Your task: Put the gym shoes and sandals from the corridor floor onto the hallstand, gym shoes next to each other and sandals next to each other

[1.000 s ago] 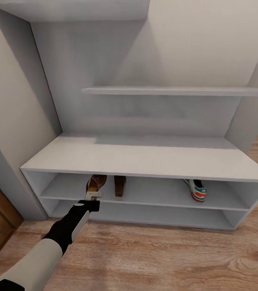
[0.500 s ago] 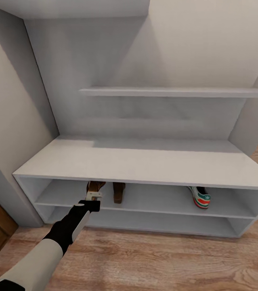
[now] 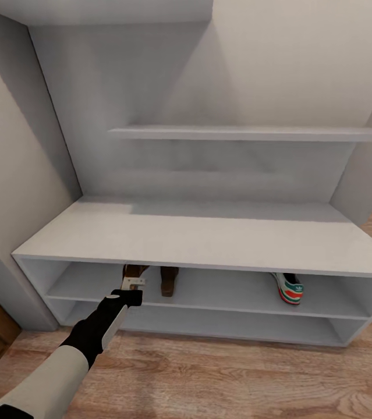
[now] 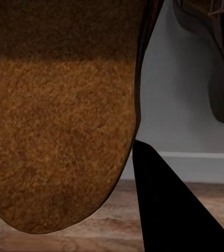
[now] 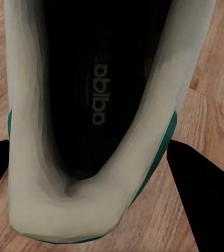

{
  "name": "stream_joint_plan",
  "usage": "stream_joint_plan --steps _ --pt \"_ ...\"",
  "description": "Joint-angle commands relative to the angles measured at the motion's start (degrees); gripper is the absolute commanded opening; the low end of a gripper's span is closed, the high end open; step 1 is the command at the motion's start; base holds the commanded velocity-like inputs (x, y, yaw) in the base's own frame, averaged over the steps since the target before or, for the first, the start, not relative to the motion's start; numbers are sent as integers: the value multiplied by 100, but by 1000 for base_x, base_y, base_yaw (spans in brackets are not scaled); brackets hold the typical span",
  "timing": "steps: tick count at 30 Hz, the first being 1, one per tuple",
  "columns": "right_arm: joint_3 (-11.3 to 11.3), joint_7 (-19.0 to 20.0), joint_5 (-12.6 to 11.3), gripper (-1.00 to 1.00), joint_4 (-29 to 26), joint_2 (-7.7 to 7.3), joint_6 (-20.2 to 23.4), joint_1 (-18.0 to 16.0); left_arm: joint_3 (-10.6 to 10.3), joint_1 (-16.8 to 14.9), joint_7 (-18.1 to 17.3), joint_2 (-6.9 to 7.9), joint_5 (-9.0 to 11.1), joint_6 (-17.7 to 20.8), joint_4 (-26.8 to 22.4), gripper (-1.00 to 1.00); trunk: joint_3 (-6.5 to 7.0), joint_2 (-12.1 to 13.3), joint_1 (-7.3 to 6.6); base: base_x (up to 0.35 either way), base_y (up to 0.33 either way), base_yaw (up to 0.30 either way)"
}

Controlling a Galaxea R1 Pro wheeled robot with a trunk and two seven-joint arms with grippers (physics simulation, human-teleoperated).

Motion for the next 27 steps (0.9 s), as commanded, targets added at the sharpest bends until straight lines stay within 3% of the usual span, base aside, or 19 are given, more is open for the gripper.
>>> stream_joint_plan --steps 1,27 --pt "22 -14 -56 -100 -2 -1 -16 -3 -39 -3 42 9 41 30 -9 -100 -5 -2 -1 0 0 0" --pt "22 -16 -55 -100 -2 -1 -16 2 -82 -13 15 -56 48 328 -22 -100 -5 -2 -1 82 0 0"
